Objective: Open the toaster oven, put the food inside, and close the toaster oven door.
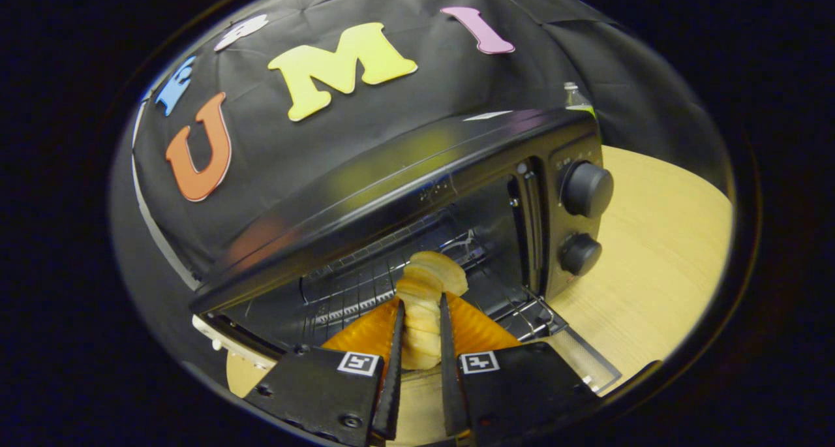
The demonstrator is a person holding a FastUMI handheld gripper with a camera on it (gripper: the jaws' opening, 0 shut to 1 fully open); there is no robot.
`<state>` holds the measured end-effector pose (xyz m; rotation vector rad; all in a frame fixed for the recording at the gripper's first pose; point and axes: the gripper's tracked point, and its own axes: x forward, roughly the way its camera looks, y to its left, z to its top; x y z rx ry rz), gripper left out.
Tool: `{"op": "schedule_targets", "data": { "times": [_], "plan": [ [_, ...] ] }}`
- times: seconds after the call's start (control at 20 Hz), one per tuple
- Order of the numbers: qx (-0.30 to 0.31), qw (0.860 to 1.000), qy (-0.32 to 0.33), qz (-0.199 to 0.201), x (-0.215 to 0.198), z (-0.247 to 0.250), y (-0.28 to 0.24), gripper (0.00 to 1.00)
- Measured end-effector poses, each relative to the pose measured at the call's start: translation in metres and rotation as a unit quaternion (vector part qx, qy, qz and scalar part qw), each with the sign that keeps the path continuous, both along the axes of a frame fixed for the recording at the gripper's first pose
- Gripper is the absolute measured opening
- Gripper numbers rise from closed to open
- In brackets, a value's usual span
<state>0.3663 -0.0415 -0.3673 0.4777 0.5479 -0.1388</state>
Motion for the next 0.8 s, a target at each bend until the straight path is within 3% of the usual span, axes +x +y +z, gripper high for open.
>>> {"op": "schedule_targets", "data": {
  "times": [0.1, 0.4, 0.55, 0.8],
  "plan": [
    [0.001, 1.0, -0.011, 0.007, 0.007, 0.001, 0.005, 0.32],
    [0.008, 1.0, -0.012, 0.001, -0.005, 0.003, 0.005, 0.68],
    [-0.005, 1.0, -0.021, 0.002, -0.021, 0.016, 0.004, 0.95],
    [-0.006, 1.0, -0.027, 0.014, -0.06, 0.036, 0.011, 0.97]
  ]
}}
